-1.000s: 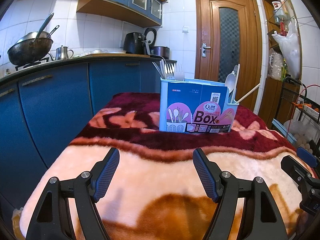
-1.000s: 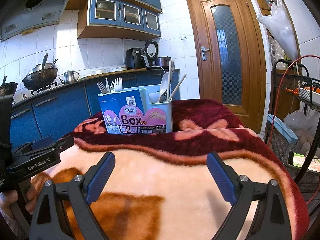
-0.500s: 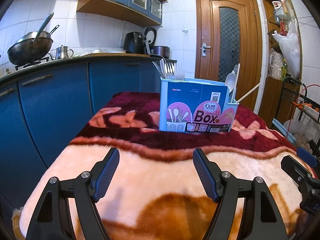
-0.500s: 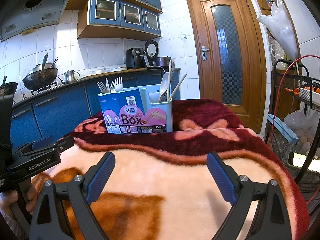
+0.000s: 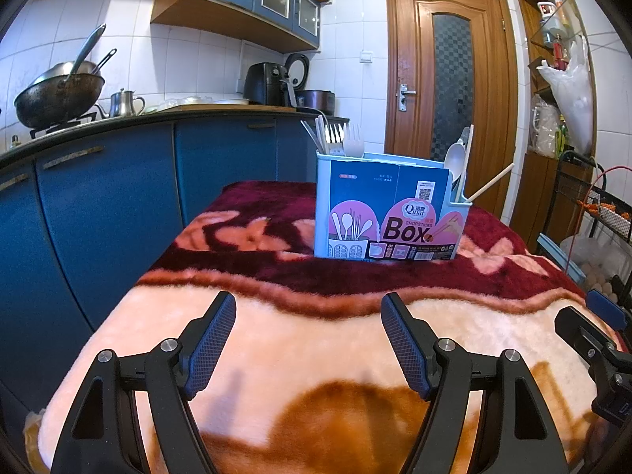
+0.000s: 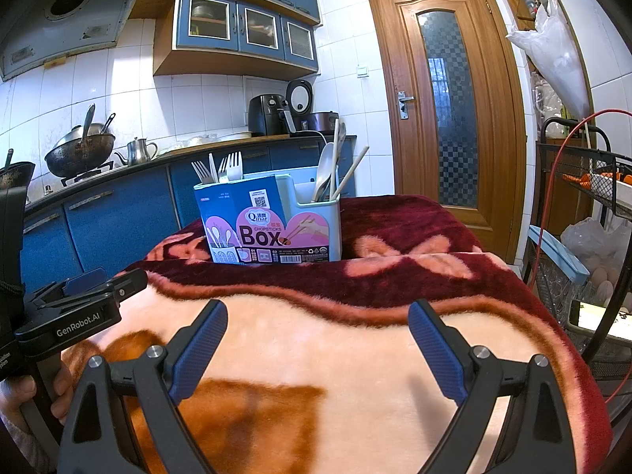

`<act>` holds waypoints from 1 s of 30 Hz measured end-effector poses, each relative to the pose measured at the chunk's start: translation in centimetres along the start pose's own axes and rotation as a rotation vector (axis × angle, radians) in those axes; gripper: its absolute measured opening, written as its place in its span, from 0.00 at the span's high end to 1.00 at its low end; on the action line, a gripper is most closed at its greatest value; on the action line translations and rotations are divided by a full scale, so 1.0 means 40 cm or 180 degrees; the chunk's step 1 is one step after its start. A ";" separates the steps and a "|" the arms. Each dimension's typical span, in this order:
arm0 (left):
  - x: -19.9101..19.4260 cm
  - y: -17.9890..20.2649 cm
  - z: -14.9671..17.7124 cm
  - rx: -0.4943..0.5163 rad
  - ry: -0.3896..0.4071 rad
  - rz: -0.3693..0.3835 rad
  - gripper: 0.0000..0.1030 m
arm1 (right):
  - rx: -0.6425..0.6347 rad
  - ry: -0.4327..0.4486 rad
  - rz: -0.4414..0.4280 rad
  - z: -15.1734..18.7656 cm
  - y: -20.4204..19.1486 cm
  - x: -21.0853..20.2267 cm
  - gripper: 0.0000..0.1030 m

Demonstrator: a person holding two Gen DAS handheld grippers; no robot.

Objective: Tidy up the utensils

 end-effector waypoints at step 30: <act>0.002 0.001 0.006 -0.0006 -0.0011 0.0004 0.25 | 0.0003 -0.0002 0.0000 -0.001 0.000 0.000 0.08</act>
Point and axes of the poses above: each gripper's, at about its wrist camera, not at the fingertips, and x roughly the way its jaws point, y to its right, z to its underside, the point moved 8 cm from there along x, roughly the way its jaws point, and after that the axes turned 7 degrees about -y, right-handed, at the moved point
